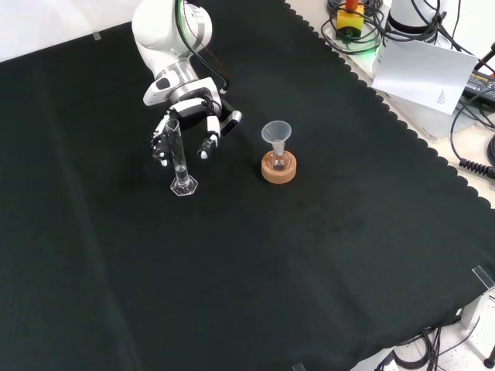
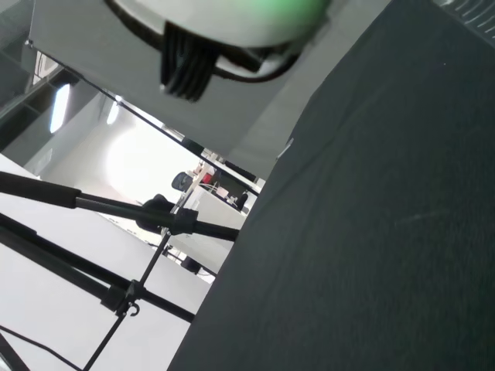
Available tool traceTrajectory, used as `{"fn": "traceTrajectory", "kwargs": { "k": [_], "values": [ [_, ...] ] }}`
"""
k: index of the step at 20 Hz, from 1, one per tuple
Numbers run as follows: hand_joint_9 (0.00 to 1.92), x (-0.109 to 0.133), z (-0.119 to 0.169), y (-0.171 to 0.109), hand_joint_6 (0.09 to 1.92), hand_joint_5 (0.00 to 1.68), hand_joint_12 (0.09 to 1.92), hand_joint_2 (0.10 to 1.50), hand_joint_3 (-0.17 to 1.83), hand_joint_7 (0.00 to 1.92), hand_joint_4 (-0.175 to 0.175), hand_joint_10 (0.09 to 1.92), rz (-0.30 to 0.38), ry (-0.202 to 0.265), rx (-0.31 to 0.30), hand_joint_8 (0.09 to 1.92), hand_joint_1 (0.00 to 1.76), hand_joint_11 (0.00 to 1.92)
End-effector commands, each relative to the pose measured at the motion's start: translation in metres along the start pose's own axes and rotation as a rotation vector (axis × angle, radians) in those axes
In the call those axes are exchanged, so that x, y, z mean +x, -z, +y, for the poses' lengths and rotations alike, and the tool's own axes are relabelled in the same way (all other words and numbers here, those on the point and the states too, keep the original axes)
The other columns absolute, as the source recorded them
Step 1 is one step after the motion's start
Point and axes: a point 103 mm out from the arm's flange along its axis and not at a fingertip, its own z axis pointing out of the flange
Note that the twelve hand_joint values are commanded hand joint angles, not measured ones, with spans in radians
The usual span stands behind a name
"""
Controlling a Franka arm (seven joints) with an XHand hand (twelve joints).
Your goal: Pick up the graduated cylinder.
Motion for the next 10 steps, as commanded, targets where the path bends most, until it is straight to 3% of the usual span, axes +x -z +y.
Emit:
{"fn": "traceTrajectory", "kwargs": {
  "k": [1, 10],
  "values": [
    [0.82, -0.0007, 0.005, -0.0013, 0.49, 0.61, 1.14, 0.62, 0.64, 0.55, -0.025, 0.41, 0.0, -0.006, -0.02, 0.6, 1.12, 0.63],
    [0.81, -0.0042, 0.0127, -0.0042, 0.54, 0.56, 1.15, 0.66, 0.63, 0.52, -0.028, 0.41, 0.003, -0.013, -0.027, 0.62, 1.1, 0.62]
  ]
}}
